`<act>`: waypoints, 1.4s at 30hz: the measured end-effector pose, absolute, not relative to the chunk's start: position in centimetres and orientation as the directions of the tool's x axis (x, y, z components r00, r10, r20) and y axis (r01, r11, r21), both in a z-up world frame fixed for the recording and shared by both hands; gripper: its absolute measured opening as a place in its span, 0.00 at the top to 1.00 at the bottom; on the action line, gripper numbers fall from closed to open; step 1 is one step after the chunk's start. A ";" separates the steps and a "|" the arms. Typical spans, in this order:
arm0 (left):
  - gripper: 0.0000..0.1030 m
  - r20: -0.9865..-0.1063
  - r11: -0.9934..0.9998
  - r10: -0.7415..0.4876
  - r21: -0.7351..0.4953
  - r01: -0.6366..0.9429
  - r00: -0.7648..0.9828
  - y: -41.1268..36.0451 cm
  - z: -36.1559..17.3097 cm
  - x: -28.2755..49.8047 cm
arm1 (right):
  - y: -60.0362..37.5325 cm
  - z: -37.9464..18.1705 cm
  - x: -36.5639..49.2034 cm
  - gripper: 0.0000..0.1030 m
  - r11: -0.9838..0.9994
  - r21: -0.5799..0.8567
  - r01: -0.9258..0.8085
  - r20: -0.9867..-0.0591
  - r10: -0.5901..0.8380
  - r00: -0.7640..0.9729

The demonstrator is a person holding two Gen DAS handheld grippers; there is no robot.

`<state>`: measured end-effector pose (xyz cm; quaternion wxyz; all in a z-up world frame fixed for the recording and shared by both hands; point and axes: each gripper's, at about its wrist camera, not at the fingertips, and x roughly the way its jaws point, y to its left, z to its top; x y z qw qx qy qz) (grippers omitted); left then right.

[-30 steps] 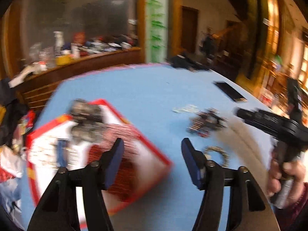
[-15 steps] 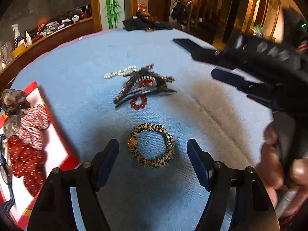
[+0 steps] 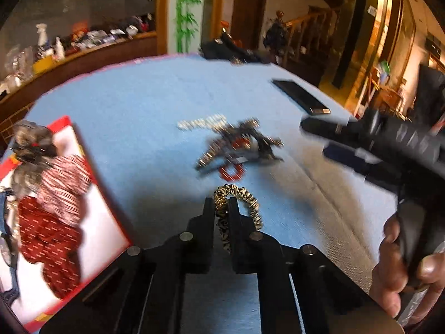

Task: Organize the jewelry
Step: 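Grasp the leopard-print scrunchie with the left tool while right tool moves to the hair clip, then grasp the jeweled butterfly hair clip with the right tool and lift it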

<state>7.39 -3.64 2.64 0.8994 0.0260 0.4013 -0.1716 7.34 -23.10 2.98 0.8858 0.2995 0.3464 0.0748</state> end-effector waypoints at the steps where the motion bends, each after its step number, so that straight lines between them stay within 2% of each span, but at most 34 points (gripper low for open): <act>1: 0.92 -0.725 0.943 -0.283 -0.091 0.321 0.628 -3.2 2.9 7.4 | -22.9 2.7 7.5 0.34 0.810 0.581 0.072 -0.578 0.349 0.738; 5: 0.92 -0.705 0.951 -0.271 -0.091 0.295 0.656 -2.0 3.6 7.7 | -21.3 1.4 8.8 0.34 0.844 0.534 0.061 -0.646 0.360 0.673; 11: 0.92 -0.676 0.959 -0.248 -0.069 0.275 0.694 -1.4 4.4 7.8 | -18.9 1.4 9.7 0.35 0.923 0.384 0.030 -0.709 0.274 0.650; 16: 0.92 -0.670 0.962 -0.238 -0.062 0.266 0.703 -1.1 4.6 7.6 | -19.0 2.9 9.3 0.34 0.935 0.354 -0.005 -0.668 0.257 0.699; 26: 0.92 -0.671 0.963 -0.238 -0.067 0.263 0.702 -1.0 4.6 7.6 | -17.6 1.9 10.5 0.36 0.966 0.257 -0.010 -0.718 0.199 0.667; 30: 0.92 -0.674 0.962 -0.238 -0.066 0.265 0.699 -1.1 4.5 7.6 | -17.4 1.6 11.5 0.43 0.963 0.268 -0.016 -0.720 0.211 0.661; 32: 0.92 -0.675 0.962 -0.238 -0.066 0.264 0.698 -1.1 4.4 7.6 | -17.1 1.5 12.0 0.53 0.968 0.251 -0.021 -0.720 0.201 0.664; 33: 0.92 -0.676 0.962 -0.240 -0.068 0.265 0.697 -1.1 4.5 7.6 | -16.9 1.4 12.2 0.62 0.970 0.242 -0.023 -0.723 0.197 0.662; 42: 0.92 -0.662 0.963 -0.241 -0.070 0.261 0.710 -1.0 4.7 7.3 | -17.3 2.8 10.6 0.64 0.971 0.238 -0.024 -0.658 0.180 0.731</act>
